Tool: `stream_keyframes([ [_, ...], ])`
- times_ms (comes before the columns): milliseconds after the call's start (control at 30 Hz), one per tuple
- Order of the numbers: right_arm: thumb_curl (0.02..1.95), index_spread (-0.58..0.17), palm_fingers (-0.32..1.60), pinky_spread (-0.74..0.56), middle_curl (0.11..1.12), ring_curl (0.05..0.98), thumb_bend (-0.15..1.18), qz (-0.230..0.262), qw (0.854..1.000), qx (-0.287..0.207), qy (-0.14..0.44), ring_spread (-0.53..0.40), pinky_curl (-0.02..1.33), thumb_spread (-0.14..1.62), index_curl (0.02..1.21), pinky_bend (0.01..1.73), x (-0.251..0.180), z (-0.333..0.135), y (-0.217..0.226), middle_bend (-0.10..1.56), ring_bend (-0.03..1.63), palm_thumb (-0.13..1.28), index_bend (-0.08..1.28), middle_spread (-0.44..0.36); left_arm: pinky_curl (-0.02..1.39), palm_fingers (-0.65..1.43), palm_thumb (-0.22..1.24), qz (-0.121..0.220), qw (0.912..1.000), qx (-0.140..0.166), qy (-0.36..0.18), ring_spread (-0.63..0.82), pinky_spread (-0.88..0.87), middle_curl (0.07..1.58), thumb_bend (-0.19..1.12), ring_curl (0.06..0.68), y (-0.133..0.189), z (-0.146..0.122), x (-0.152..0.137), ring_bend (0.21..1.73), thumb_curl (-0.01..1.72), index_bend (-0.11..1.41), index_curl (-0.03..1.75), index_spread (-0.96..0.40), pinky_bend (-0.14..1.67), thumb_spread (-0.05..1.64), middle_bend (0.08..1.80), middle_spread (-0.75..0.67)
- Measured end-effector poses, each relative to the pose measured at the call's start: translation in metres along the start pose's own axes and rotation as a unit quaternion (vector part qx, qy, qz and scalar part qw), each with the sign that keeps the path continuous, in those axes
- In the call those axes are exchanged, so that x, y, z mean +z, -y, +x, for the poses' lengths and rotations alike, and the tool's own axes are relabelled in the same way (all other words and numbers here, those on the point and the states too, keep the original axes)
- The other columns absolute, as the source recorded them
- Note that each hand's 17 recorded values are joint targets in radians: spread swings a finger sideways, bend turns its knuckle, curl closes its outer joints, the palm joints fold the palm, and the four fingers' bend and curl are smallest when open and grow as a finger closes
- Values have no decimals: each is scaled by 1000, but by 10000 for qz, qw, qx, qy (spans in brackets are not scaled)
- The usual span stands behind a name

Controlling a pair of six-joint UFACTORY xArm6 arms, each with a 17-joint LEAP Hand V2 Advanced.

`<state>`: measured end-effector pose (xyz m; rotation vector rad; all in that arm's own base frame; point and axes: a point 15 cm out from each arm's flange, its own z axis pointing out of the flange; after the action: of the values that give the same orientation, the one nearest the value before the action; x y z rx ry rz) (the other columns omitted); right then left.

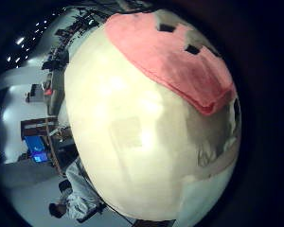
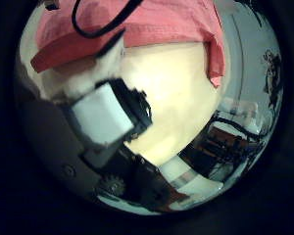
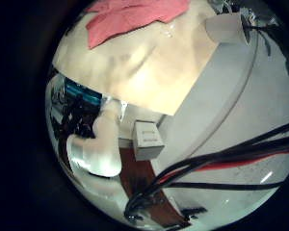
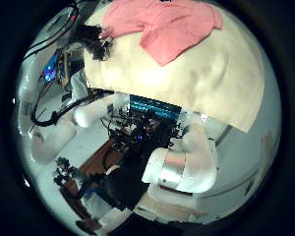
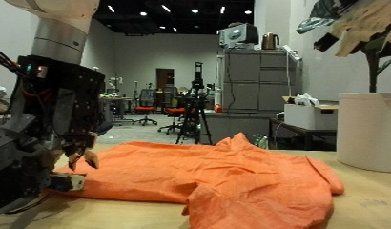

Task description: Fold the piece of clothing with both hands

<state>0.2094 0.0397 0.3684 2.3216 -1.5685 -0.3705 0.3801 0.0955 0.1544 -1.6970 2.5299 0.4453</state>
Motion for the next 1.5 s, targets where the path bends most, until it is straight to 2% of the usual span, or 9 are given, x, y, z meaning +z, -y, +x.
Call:
stream_keyframes([
  [200, 263, -304, 298, 311, 302, 234, -25, 111, 9999, -16, 37, 199, 295, 1003, 355, 195, -3, 5, -6, 191, 199, 61, 181, -44, 339, 842, 583, -534, 9982, 99, 242, -456, -502, 526, -23, 249, -18, -2, 1, 575, 336, 197, 416, -371, 470, 1020, 580, -498],
  [267, 263, -304, 298, 311, 302, 235, -25, 111, 9999, -29, 52, 199, 295, 1003, 355, 195, -2, 7, -7, 191, 199, 61, 181, -53, 351, 712, 552, -673, 9973, 151, 238, -443, -508, 527, -35, 264, -23, 1, 1, 594, 329, 164, 418, -355, 485, 1014, 525, -484],
  [367, 263, -304, 297, 311, 304, 235, -25, 119, 9999, -37, 54, 199, 295, 1003, 354, 196, -3, 7, -7, 191, 197, 61, 182, -56, 358, 580, 516, -676, 9973, 160, 226, -391, -471, 518, -34, 276, -24, 2, 3, 618, 323, 163, 415, -308, 495, 1008, 449, -443],
  [433, 264, -304, 296, 311, 305, 236, -26, 114, 9999, -66, 55, 199, 295, 1002, 354, 197, -2, 8, -7, 189, 198, 61, 183, -20, 362, 501, 500, -666, 9974, 153, 218, -357, -436, 499, -34, 281, -24, 4, 4, 639, 320, 147, 403, -270, 514, 1004, 388, -404],
  [567, 263, -304, 293, 309, 307, 234, -25, 128, 9999, -75, 60, 198, 295, 1003, 355, 195, -2, 9, -7, 191, 195, 61, 185, 0, 373, 352, 483, -629, 9976, 142, 231, -264, -342, 477, -29, 293, -20, 8, 3, 668, 318, 142, 378, -191, 542, 996, 296, -285],
  [767, 263, -304, 292, 308, 309, 232, -25, 132, 9998, -72, 92, 198, 292, 1003, 356, 194, -2, 13, -9, 191, 196, 61, 185, 14, 373, 251, 469, -506, 9983, 65, 288, -157, -200, 439, -28, 297, -15, 9, -2, 696, 315, 150, 352, -126, 556, 994, 206, -126],
  [1033, 262, -297, 293, 307, 314, 230, -25, 134, 9998, -85, 108, 197, 288, 1003, 357, 195, -2, 14, -9, 191, 196, 61, 184, 26, 354, 265, 469, -360, 9987, -70, 362, -105, -116, 430, -25, 284, -6, 6, -8, 689, 315, 167, 332, -101, 533, 992, 242, -75],
  [1200, 262, -296, 293, 307, 315, 229, -25, 127, 9998, -97, 108, 197, 287, 1003, 357, 195, -2, 14, -9, 190, 197, 61, 184, 27, 334, 354, 478, -465, 9980, -91, 418, -135, -118, 454, -25, 272, -5, 1, -3, 674, 318, 169, 332, -118, 487, 992, 354, -169],
  [1500, 262, -295, 298, 306, 317, 231, -25, 114, 9998, -108, 107, 198, 288, 1003, 355, 194, -1, 14, -7, 191, 198, 62, 184, 18, 328, 481, 519, -728, 9959, -160, 510, -232, -228, 473, -21, 264, -3, -4, 7, 687, 324, 170, 336, -167, 523, 1001, 424, -286],
])
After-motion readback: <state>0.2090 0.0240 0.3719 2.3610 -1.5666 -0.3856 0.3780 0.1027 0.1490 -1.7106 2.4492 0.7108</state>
